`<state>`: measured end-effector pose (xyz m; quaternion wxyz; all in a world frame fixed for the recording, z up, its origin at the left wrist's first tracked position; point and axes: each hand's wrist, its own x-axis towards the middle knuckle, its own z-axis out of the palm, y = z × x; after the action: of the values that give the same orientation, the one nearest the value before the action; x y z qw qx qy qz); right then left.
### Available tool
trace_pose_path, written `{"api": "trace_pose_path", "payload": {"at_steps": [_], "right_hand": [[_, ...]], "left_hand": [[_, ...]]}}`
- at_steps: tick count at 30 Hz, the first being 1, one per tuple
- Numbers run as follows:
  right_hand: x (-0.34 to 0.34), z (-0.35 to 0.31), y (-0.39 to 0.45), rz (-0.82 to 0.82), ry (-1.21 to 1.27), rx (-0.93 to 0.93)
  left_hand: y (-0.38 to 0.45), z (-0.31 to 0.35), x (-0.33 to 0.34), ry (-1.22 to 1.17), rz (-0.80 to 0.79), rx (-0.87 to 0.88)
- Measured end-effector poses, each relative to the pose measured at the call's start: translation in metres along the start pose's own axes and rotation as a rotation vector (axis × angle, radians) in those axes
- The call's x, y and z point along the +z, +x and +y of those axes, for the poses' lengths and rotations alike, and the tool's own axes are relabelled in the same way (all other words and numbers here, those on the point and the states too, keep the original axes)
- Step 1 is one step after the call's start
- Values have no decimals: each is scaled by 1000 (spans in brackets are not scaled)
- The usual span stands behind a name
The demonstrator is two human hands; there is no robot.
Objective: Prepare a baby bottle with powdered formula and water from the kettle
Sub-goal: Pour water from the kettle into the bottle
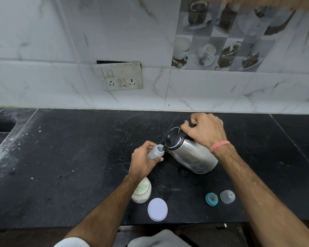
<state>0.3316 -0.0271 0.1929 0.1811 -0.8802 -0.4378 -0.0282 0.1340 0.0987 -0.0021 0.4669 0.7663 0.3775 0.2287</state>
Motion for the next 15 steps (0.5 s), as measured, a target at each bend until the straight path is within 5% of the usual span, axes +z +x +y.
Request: {"api": "trace_pose_path", "payload": {"at_steps": [15], "right_hand": [[-2, 6, -4, 25, -5, 2]], "left_hand": [[-2, 4, 3, -5, -17, -4]]}}
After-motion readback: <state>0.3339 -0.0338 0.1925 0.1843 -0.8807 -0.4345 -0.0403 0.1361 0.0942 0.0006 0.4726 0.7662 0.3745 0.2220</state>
